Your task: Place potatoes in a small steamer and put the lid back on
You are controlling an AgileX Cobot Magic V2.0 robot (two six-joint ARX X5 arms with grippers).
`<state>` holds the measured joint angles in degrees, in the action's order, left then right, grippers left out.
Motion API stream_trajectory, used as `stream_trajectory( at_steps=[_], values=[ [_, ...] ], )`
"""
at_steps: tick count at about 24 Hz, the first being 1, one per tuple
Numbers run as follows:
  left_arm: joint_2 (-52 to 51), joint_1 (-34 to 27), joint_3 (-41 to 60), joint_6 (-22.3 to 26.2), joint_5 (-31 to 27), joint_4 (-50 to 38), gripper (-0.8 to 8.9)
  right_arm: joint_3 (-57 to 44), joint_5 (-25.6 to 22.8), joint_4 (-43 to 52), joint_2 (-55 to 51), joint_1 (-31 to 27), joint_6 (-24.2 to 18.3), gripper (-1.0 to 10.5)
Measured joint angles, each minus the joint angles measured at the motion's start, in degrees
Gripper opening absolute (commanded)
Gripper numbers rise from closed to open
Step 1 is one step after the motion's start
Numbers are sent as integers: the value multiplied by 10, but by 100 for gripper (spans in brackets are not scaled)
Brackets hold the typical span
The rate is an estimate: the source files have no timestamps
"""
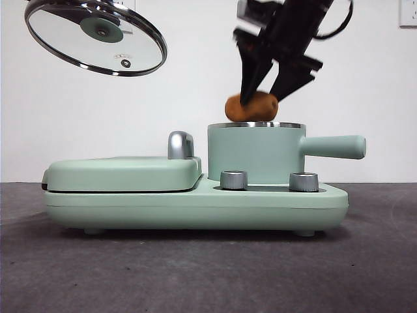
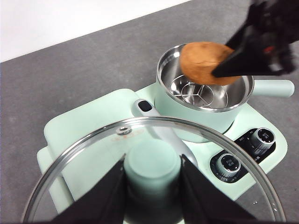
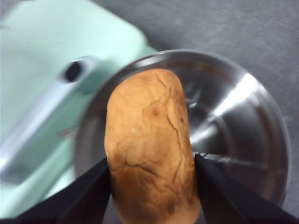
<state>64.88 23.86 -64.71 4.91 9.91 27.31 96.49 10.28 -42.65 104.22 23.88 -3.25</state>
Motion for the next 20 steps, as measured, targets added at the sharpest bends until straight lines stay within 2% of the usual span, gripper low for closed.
stream_trajectory(
  at_steps=[7, 20],
  values=[
    [0, 0, 0, 0, 0, 0, 9, 1, -42, 31, 53, -4, -19, 253],
    [0, 0, 0, 0, 0, -6, 9, 1, -39, 26, 62, -4, -25, 257]
  ],
)
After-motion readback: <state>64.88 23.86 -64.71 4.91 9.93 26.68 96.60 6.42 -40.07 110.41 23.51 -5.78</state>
